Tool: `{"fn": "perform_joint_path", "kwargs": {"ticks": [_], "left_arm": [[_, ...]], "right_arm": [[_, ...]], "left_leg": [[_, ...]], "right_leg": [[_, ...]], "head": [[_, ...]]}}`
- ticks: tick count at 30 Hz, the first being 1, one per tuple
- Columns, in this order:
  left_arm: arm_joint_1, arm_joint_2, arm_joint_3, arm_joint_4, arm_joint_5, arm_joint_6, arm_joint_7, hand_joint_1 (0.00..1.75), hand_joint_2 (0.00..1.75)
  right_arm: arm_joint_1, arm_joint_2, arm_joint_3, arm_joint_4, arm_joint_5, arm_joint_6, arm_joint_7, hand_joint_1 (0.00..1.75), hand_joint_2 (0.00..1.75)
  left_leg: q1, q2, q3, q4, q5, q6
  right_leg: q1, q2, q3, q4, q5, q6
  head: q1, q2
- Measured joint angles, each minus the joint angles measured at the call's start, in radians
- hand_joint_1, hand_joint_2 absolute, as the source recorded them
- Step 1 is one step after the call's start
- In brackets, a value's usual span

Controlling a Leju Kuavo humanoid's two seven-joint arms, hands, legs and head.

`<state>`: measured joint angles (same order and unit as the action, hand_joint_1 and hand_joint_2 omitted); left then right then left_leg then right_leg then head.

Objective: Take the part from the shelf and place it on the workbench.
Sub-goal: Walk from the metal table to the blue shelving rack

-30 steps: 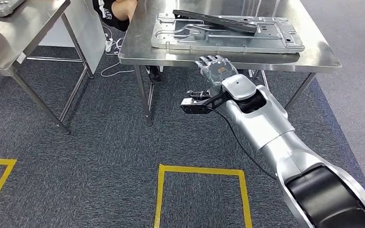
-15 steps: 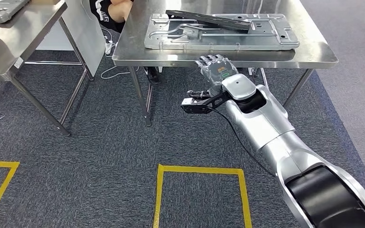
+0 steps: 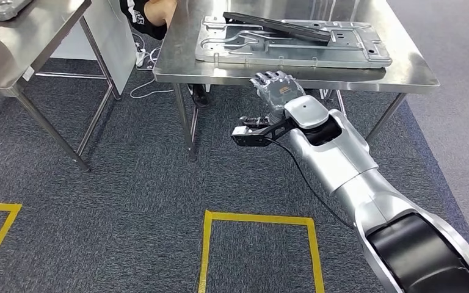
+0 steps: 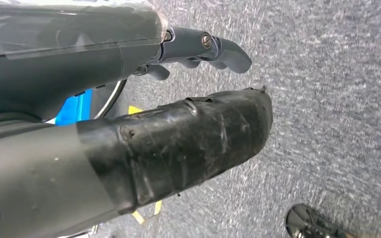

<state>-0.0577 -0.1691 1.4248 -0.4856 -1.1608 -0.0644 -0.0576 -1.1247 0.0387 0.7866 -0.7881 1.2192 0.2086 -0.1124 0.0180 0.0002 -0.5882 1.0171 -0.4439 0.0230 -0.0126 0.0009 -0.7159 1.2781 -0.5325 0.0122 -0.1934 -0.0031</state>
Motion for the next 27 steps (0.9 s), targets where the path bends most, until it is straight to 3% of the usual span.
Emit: {"fn": "perform_joint_path", "kwargs": {"ticks": [2,4,6,8,10,12,13,14,15,17,19,22,24,27], "left_arm": [[0.000,-0.002,0.000,0.000,0.000,0.000,0.000,0.00,0.00],[-0.001,-0.005,0.000,0.000,0.000,0.000,0.000,0.00,0.00],[-0.001,-0.006,0.000,0.000,0.000,0.000,0.000,0.00,0.00],[-0.001,-0.005,0.000,0.000,0.000,0.000,0.000,0.00,0.00],[-0.001,-0.004,0.000,0.000,0.000,0.000,0.000,0.00,0.00],[0.000,-0.005,0.000,0.000,0.000,0.000,0.000,0.00,0.00],[0.000,-0.005,0.000,0.000,0.000,0.000,0.000,0.00,0.00],[0.000,-0.005,0.000,0.000,0.000,0.000,0.000,0.00,0.00],[0.000,-0.004,0.000,0.000,0.000,0.000,0.000,0.00,0.00],[0.001,-0.003,0.000,0.000,0.000,0.000,0.000,0.00,0.00],[0.001,-0.002,0.000,0.000,0.000,0.000,0.000,0.00,0.00],[-0.002,-0.002,0.000,0.000,0.000,0.000,0.000,0.00,0.00],[-0.002,-0.002,0.000,0.000,0.000,0.000,0.000,0.00,0.00],[-0.001,-0.002,0.000,0.000,0.000,0.000,0.000,0.00,0.00]], "right_arm": [[-0.003,0.000,0.000,0.000,0.000,0.000,0.000,0.00,0.00],[-0.006,0.000,0.000,0.000,0.000,0.000,0.000,0.00,0.00],[-0.007,0.000,0.000,0.000,0.000,0.000,0.000,0.00,0.00],[-0.008,0.001,0.000,-0.001,0.000,-0.001,0.000,0.00,0.00],[-0.009,0.002,0.000,-0.001,0.000,-0.001,0.000,0.00,0.00],[-0.007,0.002,0.000,-0.001,0.000,0.000,0.000,0.00,0.00],[-0.005,0.002,0.000,-0.001,0.000,0.000,0.000,0.00,0.00],[-0.004,0.002,0.000,-0.001,0.000,0.000,0.000,0.00,0.00],[-0.003,0.002,0.000,-0.001,0.000,0.000,0.000,0.00,0.00],[-0.004,0.002,0.000,-0.001,0.000,0.000,0.000,0.00,0.00],[-0.005,0.002,0.000,-0.001,0.000,-0.001,0.000,0.00,0.00],[-0.005,0.002,0.000,-0.001,0.000,-0.001,0.000,0.00,0.00],[-0.007,0.001,0.000,-0.001,0.000,-0.001,0.000,0.00,0.00],[-0.005,0.001,0.000,-0.001,0.000,0.000,0.000,0.00,0.00]], "left_leg": [[-0.001,-0.001,0.000,0.002,-0.002,-0.003],[-0.001,-0.001,-0.002,0.002,-0.002,-0.009],[-0.002,-0.001,-0.002,-0.002,0.000,-0.020],[-0.002,-0.001,-0.007,0.011,-0.013,-0.030],[0.000,-0.001,-0.042,0.091,-0.065,-0.037],[0.001,-0.001,-0.103,0.222,-0.124,-0.042],[0.002,-0.001,-0.126,0.269,-0.135,-0.045],[0.002,-0.001,-0.133,0.281,-0.125,-0.046],[0.002,-0.001,-0.119,0.250,-0.096,-0.047],[0.002,-0.001,-0.053,0.116,-0.029,-0.044],[-0.002,-0.003,-0.006,0.025,-0.002,-0.037],[-0.004,-0.003,-0.003,0.007,-0.003,-0.023],[0.000,-0.002,-0.001,-0.001,0.000,-0.011],[0.001,0.001,-0.001,-0.004,0.002,0.001]], "right_leg": [[0.003,0.000,0.069,-0.139,0.064,-0.010],[0.011,0.000,0.111,-0.228,0.087,-0.018],[0.015,0.000,0.114,-0.245,0.085,-0.022],[0.008,-0.001,0.118,-0.257,0.089,-0.032],[0.003,-0.002,0.122,-0.266,0.094,-0.042],[0.004,-0.002,0.122,-0.265,0.094,-0.046],[0.005,-0.002,0.121,-0.264,0.093,-0.046],[0.005,-0.002,0.121,-0.262,0.092,-0.046],[0.005,-0.001,0.122,-0.259,0.089,-0.045],[0.005,0.000,0.122,-0.251,0.082,-0.040],[0.007,0.000,0.119,-0.244,0.078,-0.032],[0.009,0.001,0.118,-0.241,0.077,-0.020],[0.008,0.001,0.105,-0.209,0.051,-0.009],[0.005,0.000,0.022,-0.030,-0.039,0.001]], "head": [[0.000,0.000],[0.000,0.000],[0.000,0.000],[0.000,0.000],[0.000,0.000],[0.000,0.000],[0.000,0.000],[0.000,0.000],[0.000,0.000],[0.000,0.000],[0.000,0.000],[0.000,0.000],[0.000,0.000],[0.000,0.000]]}}
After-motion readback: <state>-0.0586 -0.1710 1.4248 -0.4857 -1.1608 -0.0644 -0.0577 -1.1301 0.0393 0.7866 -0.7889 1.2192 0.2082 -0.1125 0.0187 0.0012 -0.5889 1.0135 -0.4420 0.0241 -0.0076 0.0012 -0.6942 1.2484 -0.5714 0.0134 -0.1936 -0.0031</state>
